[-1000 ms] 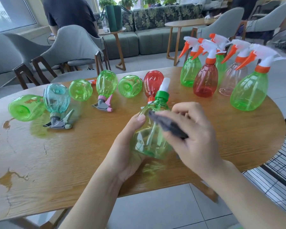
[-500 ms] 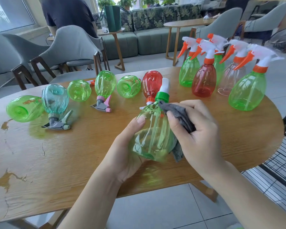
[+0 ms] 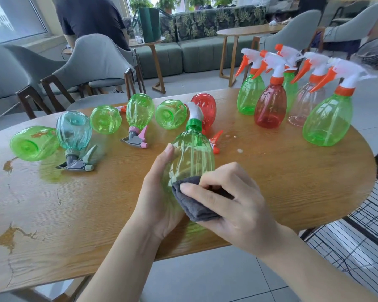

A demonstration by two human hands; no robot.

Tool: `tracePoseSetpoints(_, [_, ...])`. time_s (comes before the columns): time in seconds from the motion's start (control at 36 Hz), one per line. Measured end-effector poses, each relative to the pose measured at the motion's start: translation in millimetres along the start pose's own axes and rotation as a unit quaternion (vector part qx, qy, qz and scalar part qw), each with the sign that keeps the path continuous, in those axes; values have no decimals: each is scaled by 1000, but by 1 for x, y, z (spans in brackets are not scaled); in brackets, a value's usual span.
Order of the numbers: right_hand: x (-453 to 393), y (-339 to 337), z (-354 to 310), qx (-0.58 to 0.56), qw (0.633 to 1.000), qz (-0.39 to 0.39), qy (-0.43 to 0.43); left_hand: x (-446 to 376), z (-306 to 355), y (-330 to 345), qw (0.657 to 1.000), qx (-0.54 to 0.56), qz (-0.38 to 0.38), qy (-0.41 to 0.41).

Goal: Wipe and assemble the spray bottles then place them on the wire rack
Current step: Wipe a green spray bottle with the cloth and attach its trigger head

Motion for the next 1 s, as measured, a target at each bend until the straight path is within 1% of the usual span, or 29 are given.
tracePoseSetpoints(0.08, [0, -1, 4, -2, 1000, -10, 2, -2, 0, -1, 1000, -6, -16, 16])
tracePoseSetpoints(0.14, [-1, -4, 9, -10, 999, -14, 28, -3, 0, -2, 999, -25, -27, 26])
tracePoseSetpoints(0.22, [-6, -8, 19, -20, 996, 2, 90, -5, -2, -2, 997, -57, -35, 33])
tracePoseSetpoints(0.31, [-14, -12, 28, -28, 984, 34, 171, -5, -3, -2, 996, -65, -48, 25])
tracePoseSetpoints(0.39, [-17, -14, 38, -61, 964, 32, 258, -3, -4, -1, 996, -74, -49, 5])
tracePoseSetpoints(0.44, [-16, -15, 39, -85, 956, 24, 279, -2, -4, 1, 996, -71, -48, -5])
tracePoseSetpoints(0.61, [-12, -14, 28, -90, 965, 43, 243, -1, -6, -1, 992, -83, -92, -9])
tracePoseSetpoints(0.67, [-14, -16, 30, -86, 967, 43, 235, -1, -6, -3, 991, -94, -95, -17])
tracePoseSetpoints(0.78, [-16, -19, 35, -107, 955, 24, 274, -1, -8, 1, 990, -113, -88, -15])
tracePoseSetpoints(0.83, [-16, -19, 33, -108, 956, 24, 273, -1, -8, 3, 991, -105, -79, -7])
tracePoseSetpoints(1.0, [-10, -16, 14, -84, 983, 3, 164, -2, -5, 0, 997, -65, -28, 32])
Point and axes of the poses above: each hand's wrist, its own x-axis away from the middle knuckle, its own y-axis out of the palm, z = x × y, the point moved 1 cm from there along -x, towards the middle knuckle, and after that the axes turned 6 degrees about x, right-handed, at the moved point
